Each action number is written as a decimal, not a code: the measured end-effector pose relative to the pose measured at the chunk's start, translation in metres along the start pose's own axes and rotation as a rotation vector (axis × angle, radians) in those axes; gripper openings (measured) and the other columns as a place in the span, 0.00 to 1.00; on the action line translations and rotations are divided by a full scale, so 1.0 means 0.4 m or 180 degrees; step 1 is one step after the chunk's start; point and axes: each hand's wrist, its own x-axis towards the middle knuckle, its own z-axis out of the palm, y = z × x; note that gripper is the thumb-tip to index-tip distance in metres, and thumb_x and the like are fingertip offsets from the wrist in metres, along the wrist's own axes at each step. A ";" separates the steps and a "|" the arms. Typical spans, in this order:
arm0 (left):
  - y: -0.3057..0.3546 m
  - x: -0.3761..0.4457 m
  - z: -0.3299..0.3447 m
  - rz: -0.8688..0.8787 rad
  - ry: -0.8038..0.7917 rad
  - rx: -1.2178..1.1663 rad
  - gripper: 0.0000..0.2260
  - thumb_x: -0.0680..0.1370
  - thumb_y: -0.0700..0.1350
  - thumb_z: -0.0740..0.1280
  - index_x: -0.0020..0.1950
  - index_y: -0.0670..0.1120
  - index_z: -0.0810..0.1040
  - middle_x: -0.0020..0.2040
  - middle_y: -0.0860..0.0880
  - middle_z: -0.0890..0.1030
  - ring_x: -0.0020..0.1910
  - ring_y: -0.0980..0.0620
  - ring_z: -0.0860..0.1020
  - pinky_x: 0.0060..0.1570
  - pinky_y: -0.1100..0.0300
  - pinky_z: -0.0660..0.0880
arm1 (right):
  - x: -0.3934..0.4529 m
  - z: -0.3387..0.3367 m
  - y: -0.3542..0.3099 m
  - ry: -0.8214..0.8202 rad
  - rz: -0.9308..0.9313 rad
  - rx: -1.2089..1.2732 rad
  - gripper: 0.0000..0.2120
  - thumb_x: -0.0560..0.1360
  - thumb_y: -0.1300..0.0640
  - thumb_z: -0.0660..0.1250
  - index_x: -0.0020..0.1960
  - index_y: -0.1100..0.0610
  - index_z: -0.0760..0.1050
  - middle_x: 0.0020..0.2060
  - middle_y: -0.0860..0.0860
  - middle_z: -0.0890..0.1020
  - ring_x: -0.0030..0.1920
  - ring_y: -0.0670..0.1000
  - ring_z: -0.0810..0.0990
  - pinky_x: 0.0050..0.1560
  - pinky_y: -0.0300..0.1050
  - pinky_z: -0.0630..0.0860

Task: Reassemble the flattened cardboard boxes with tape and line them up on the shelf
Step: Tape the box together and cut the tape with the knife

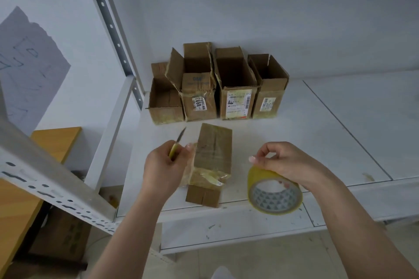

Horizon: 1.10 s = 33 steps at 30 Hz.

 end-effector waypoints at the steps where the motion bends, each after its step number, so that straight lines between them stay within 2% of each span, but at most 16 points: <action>1: -0.008 -0.002 -0.004 -0.0030 0.0020 0.0054 0.19 0.78 0.55 0.67 0.40 0.39 0.76 0.38 0.37 0.80 0.40 0.37 0.78 0.44 0.43 0.77 | 0.004 0.007 0.009 0.0057 -0.0035 -0.0029 0.24 0.59 0.31 0.72 0.43 0.50 0.78 0.35 0.53 0.82 0.30 0.46 0.79 0.26 0.39 0.74; 4: -0.022 -0.001 -0.005 -0.0114 0.0025 0.0212 0.19 0.78 0.54 0.67 0.41 0.39 0.77 0.38 0.38 0.80 0.40 0.37 0.78 0.45 0.42 0.77 | 0.021 0.032 0.027 0.0211 -0.0096 -0.0148 0.15 0.68 0.37 0.72 0.42 0.48 0.78 0.38 0.57 0.83 0.32 0.47 0.79 0.29 0.39 0.76; 9: -0.049 0.010 0.000 -0.0178 0.0057 0.0458 0.16 0.79 0.55 0.66 0.39 0.43 0.77 0.35 0.43 0.81 0.38 0.43 0.79 0.42 0.46 0.77 | 0.041 0.062 0.039 0.0320 0.0096 -0.0651 0.15 0.69 0.35 0.71 0.43 0.46 0.76 0.36 0.47 0.81 0.36 0.49 0.82 0.31 0.43 0.78; 14: -0.087 0.024 0.013 -0.0207 0.0035 0.0605 0.17 0.78 0.57 0.65 0.40 0.45 0.78 0.35 0.46 0.81 0.37 0.45 0.79 0.39 0.48 0.77 | 0.053 0.087 0.042 0.0514 0.0206 -0.1234 0.17 0.69 0.31 0.68 0.42 0.45 0.74 0.36 0.43 0.80 0.33 0.47 0.82 0.39 0.46 0.79; 16: -0.108 0.029 0.021 -0.0245 -0.0015 0.0614 0.17 0.78 0.58 0.65 0.40 0.46 0.78 0.34 0.47 0.81 0.36 0.47 0.79 0.38 0.50 0.76 | 0.059 0.098 0.045 0.0551 0.0226 -0.1486 0.18 0.69 0.31 0.66 0.43 0.44 0.73 0.38 0.41 0.78 0.38 0.44 0.79 0.43 0.46 0.78; 18: -0.134 0.032 0.030 -0.0354 -0.0085 0.0563 0.17 0.78 0.58 0.65 0.40 0.46 0.79 0.36 0.46 0.82 0.37 0.46 0.79 0.39 0.51 0.76 | 0.066 0.110 0.050 0.0549 0.0237 -0.1627 0.18 0.70 0.30 0.65 0.44 0.44 0.73 0.40 0.39 0.75 0.41 0.42 0.76 0.41 0.44 0.75; 22: -0.191 0.030 0.035 -0.0653 -0.0163 0.0212 0.19 0.78 0.58 0.65 0.40 0.42 0.79 0.36 0.43 0.81 0.38 0.43 0.79 0.38 0.55 0.73 | 0.087 0.141 0.048 0.0497 0.0179 -0.1700 0.18 0.70 0.29 0.64 0.44 0.44 0.73 0.38 0.37 0.73 0.40 0.40 0.73 0.35 0.41 0.66; 25: -0.204 0.014 0.053 -0.0916 -0.0313 -0.0368 0.23 0.78 0.57 0.66 0.38 0.37 0.75 0.33 0.46 0.79 0.35 0.50 0.75 0.39 0.56 0.70 | 0.099 0.148 0.045 0.0457 0.0148 -0.1747 0.18 0.70 0.29 0.64 0.43 0.44 0.73 0.38 0.38 0.74 0.39 0.39 0.72 0.34 0.41 0.65; 28: -0.206 0.007 0.070 -0.1090 -0.0446 -0.0577 0.21 0.78 0.58 0.66 0.33 0.44 0.71 0.23 0.57 0.73 0.24 0.60 0.70 0.32 0.59 0.67 | 0.102 0.146 0.049 0.0395 0.0161 -0.1739 0.18 0.71 0.29 0.64 0.43 0.44 0.74 0.39 0.38 0.74 0.39 0.39 0.71 0.34 0.40 0.64; 30: -0.207 0.008 0.073 -0.1114 -0.0456 -0.0561 0.21 0.77 0.59 0.66 0.33 0.45 0.71 0.21 0.57 0.70 0.23 0.59 0.68 0.30 0.59 0.66 | 0.101 0.146 0.050 0.0384 0.0165 -0.1742 0.18 0.71 0.30 0.64 0.43 0.44 0.74 0.39 0.37 0.73 0.39 0.38 0.71 0.34 0.40 0.63; 33: -0.208 0.010 0.073 -0.1091 -0.0465 -0.0461 0.21 0.78 0.61 0.64 0.33 0.46 0.74 0.23 0.56 0.74 0.23 0.60 0.70 0.31 0.59 0.67 | 0.103 0.146 0.045 0.0365 0.0169 -0.1770 0.18 0.71 0.30 0.64 0.44 0.44 0.75 0.39 0.37 0.73 0.39 0.38 0.71 0.34 0.40 0.64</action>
